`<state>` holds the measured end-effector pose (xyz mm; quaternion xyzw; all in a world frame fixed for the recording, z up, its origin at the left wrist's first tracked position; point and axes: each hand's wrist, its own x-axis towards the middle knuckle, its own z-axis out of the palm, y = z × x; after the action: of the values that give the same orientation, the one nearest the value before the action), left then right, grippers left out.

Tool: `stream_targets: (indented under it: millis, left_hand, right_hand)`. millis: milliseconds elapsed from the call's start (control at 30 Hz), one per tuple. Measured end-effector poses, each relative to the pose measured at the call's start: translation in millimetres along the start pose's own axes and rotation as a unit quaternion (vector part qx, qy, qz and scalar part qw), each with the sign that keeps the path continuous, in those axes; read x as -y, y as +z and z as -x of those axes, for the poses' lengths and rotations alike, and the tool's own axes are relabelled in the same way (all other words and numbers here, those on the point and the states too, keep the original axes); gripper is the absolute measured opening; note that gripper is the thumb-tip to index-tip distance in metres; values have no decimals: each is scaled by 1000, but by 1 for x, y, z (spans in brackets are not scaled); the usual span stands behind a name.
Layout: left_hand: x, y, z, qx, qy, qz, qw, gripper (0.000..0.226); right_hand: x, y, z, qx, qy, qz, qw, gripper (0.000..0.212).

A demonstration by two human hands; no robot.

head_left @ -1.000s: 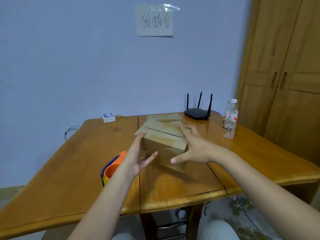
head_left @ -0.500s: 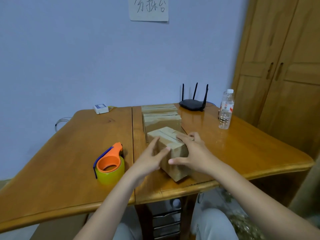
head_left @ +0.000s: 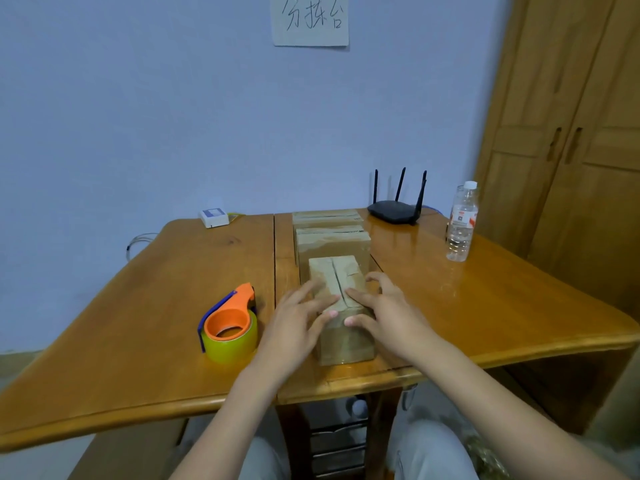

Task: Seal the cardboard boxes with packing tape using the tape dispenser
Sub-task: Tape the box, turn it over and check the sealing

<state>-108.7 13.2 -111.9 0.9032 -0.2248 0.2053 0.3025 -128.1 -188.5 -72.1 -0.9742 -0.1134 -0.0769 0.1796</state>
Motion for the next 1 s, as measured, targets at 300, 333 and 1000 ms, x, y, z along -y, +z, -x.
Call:
stream_targets:
  millis: [300,333,1000]
  left_hand:
    - [-18,-26,-8,52,3,45,998,32]
    - [-18,-36,-12,68,-15,51,996,31]
    - [125,-80,-36,179,-433,-136,873,44]
  right_hand:
    - [1,-12,-2,36,-77,84,993,78]
    - [4,-19,-5,30,-73,73,994,86]
    - [89,22,-153,53,-83,29,995,31]
